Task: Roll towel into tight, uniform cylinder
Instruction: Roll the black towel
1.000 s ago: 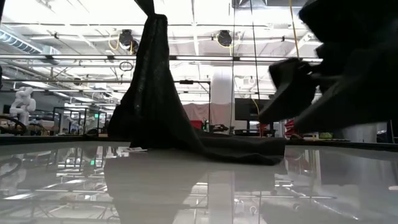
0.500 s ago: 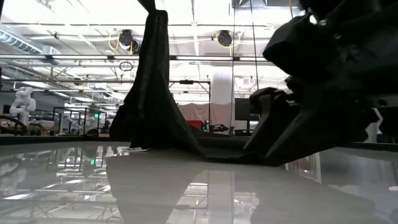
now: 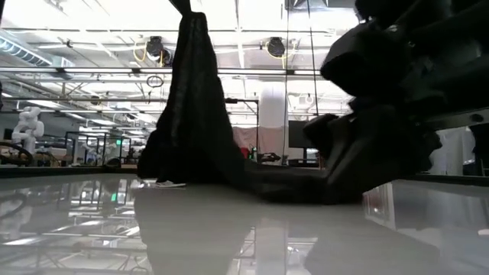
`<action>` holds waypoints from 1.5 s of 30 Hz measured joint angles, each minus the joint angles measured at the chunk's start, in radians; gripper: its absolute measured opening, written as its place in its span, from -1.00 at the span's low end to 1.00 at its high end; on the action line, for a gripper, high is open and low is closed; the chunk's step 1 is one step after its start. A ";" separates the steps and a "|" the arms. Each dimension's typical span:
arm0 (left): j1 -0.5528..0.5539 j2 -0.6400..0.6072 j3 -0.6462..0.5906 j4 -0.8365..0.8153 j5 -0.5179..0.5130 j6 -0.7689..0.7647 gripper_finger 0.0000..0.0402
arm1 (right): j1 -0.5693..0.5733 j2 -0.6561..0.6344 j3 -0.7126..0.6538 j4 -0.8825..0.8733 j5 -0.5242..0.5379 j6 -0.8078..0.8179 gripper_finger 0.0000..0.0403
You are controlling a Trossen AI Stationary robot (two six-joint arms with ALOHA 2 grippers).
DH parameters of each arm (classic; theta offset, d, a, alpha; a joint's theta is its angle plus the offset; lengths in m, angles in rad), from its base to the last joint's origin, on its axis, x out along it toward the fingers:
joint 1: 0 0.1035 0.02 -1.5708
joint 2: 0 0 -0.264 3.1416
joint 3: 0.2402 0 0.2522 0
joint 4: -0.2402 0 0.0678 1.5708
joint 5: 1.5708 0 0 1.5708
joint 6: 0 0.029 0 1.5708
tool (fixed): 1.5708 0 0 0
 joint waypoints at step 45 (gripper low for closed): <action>-0.633 -0.124 0.138 0.489 -0.643 0.631 -1.00 | 0.362 -1.110 0.370 -0.759 0.054 -0.534 -1.00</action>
